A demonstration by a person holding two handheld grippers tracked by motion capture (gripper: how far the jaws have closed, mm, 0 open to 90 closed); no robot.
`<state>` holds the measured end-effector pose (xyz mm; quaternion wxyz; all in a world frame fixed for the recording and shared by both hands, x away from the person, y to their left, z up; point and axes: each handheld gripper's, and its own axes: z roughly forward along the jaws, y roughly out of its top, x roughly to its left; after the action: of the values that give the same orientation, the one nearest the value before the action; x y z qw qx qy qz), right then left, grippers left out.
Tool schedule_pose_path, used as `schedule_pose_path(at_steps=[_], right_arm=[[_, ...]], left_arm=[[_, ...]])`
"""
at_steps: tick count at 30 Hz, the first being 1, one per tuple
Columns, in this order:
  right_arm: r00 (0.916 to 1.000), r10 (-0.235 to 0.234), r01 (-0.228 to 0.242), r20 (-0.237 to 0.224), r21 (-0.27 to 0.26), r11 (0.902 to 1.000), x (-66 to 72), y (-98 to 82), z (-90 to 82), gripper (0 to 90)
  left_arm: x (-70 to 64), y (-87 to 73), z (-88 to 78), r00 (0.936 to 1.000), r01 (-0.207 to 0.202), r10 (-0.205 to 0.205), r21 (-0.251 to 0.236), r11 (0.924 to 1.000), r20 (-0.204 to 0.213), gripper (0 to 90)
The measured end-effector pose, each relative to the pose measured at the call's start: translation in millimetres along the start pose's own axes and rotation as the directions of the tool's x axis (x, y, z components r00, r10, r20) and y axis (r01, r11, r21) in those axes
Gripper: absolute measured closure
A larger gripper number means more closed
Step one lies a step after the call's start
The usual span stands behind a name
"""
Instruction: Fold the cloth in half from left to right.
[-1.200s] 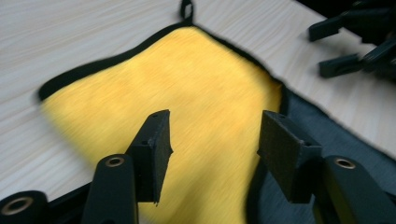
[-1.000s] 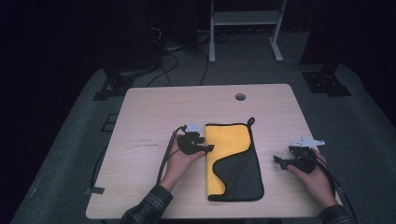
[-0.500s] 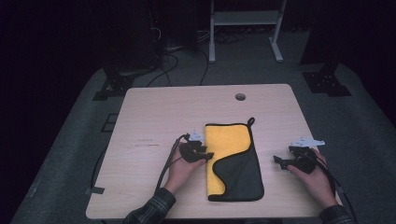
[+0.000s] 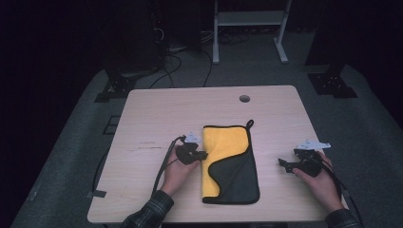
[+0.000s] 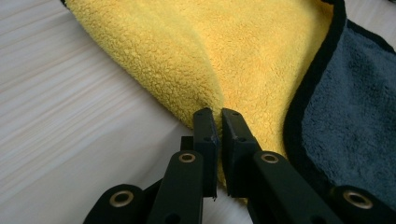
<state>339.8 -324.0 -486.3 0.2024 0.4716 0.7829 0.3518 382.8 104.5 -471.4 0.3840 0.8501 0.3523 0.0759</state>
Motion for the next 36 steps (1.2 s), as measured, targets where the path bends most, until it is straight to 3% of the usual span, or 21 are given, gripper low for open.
schedule_pose_path(at_steps=[4,13,20,25,27,32,36], right_arm=[[1.0000,0.000,0.000,0.000,0.000,1.0000,0.0,0.0,0.0,17.8],[1.0000,0.001,-0.001,0.000,0.001,1.0000,0.0,0.0,-0.1,17.8],[1.0000,-0.004,0.004,-0.007,0.011,0.9999,0.7,0.0,0.2,13.6],[1.0000,-0.006,0.006,-0.005,0.000,1.0000,0.6,-0.8,-1.0,19.5],[0.9999,-0.009,0.009,-0.008,-0.006,0.9999,0.7,-1.1,-2.0,23.1],[0.9998,-0.014,0.014,-0.015,-0.015,0.9998,1.1,-1.4,-3.1,30.8],[0.9998,-0.015,0.015,-0.013,-0.011,0.9998,0.4,-0.9,-4.1,34.1]], left_arm=[[13.5,-8.8,-12.5,0.9996,0.027,-0.027,-0.001,0.9996,-0.012,85.1],[25.2,-24.3,-30.4,0.9980,0.050,-0.051,-0.008,0.9987,-0.038,83.7],[30.9,-32.4,-43.8,0.9956,0.057,-0.059,-0.029,0.9979,-0.072,49.5],[35.5,-38.7,-62.8,0.9899,0.041,-0.047,-0.049,0.9980,-0.133,31.9],[37.7,-43.3,-71.2,0.9842,0.031,-0.038,-0.046,0.9985,-0.173,24.6],[44.1,-57.6,-79.5,0.9817,0.045,-0.046,-0.014,0.9989,-0.185,15.0],[48.2,-68.0,-84.8,0.9795,0.059,-0.059,-0.005,0.9982,-0.192,13.5]])
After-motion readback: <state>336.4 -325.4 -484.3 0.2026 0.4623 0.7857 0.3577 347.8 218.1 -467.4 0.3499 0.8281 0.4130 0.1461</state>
